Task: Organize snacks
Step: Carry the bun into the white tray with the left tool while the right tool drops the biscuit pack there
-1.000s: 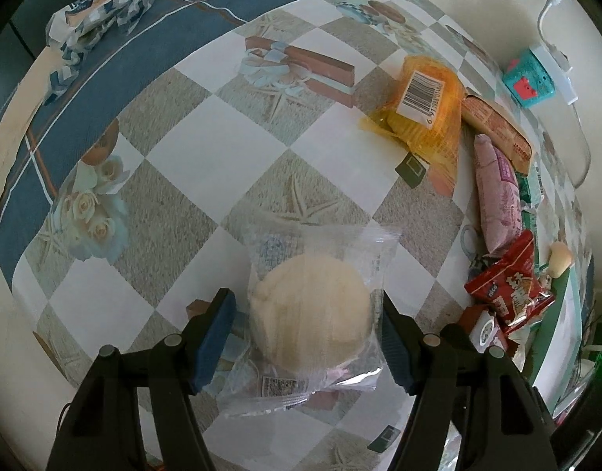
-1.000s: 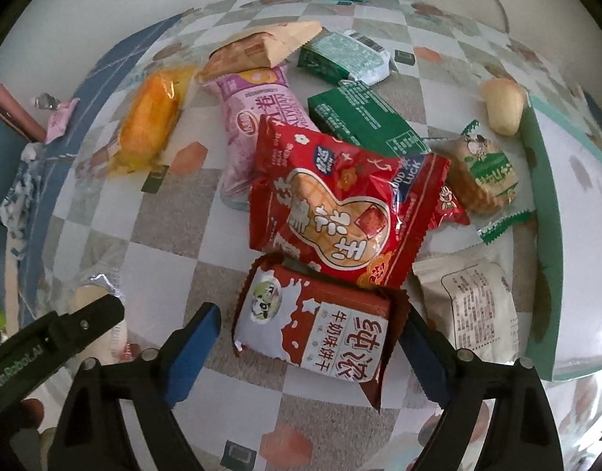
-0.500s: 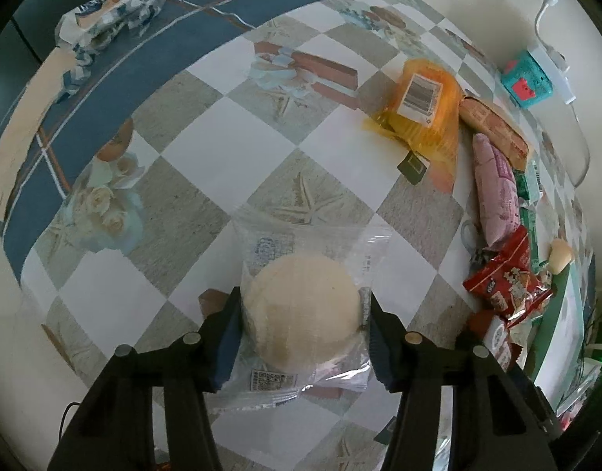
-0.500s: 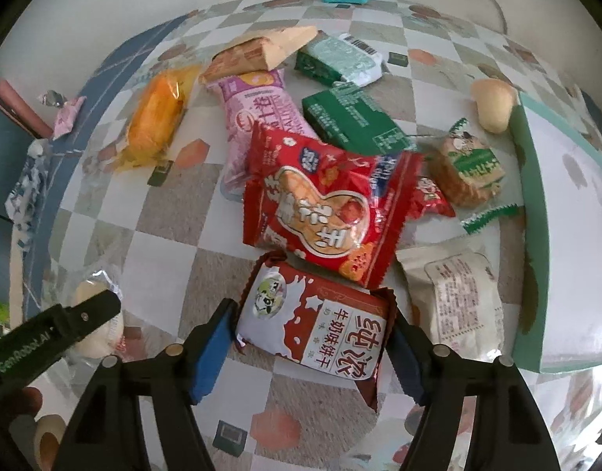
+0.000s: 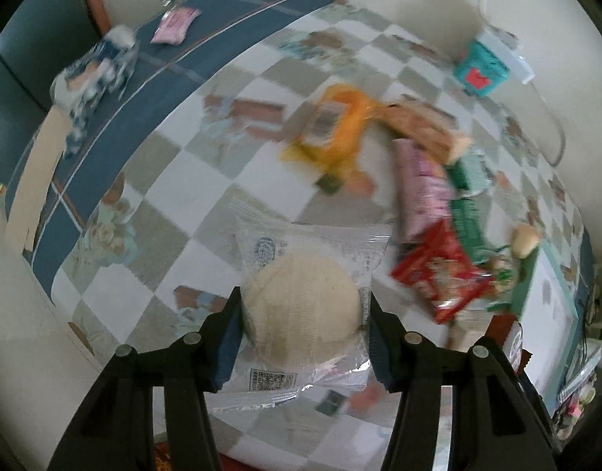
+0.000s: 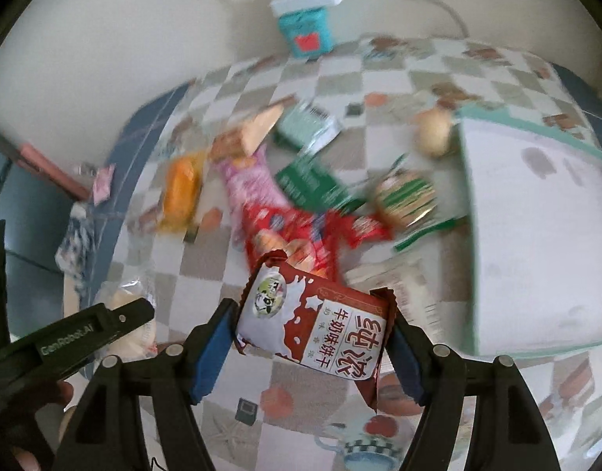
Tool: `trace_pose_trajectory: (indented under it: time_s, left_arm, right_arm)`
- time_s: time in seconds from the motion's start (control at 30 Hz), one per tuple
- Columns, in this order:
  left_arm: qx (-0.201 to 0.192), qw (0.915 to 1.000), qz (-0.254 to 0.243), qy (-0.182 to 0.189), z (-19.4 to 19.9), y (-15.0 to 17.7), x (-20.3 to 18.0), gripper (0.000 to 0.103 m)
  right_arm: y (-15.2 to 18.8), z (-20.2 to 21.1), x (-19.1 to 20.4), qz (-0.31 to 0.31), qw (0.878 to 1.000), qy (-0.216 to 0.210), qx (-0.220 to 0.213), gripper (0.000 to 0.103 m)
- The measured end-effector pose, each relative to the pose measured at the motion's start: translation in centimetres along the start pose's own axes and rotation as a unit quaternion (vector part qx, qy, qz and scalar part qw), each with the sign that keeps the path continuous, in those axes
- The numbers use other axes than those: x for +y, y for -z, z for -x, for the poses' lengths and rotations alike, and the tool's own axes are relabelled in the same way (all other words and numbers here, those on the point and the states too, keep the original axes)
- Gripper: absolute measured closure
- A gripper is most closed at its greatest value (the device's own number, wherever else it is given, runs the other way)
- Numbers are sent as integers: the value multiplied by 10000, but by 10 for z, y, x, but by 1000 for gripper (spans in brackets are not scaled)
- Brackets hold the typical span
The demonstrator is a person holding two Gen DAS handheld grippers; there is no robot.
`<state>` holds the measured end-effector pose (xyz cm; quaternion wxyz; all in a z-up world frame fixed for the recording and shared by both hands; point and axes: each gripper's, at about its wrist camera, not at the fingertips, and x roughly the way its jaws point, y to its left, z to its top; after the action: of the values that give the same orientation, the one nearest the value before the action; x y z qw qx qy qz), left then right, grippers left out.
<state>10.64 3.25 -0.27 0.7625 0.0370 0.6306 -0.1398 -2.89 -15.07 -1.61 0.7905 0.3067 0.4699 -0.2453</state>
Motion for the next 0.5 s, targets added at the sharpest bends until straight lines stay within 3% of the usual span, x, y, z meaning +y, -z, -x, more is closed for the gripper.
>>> trace_pose_trajectory:
  time_s: [0.2, 0.5]
  left_arm:
    - [-178, 9983, -557, -24, 15, 2, -65, 46]
    - [-143, 9889, -1466, 169, 0, 21, -182, 46]
  right_arm:
    - [-17, 20, -41, -595, 9960, 550, -384, 28]
    - [-41, 37, -139, -1700, 9733, 1399, -655, 28]
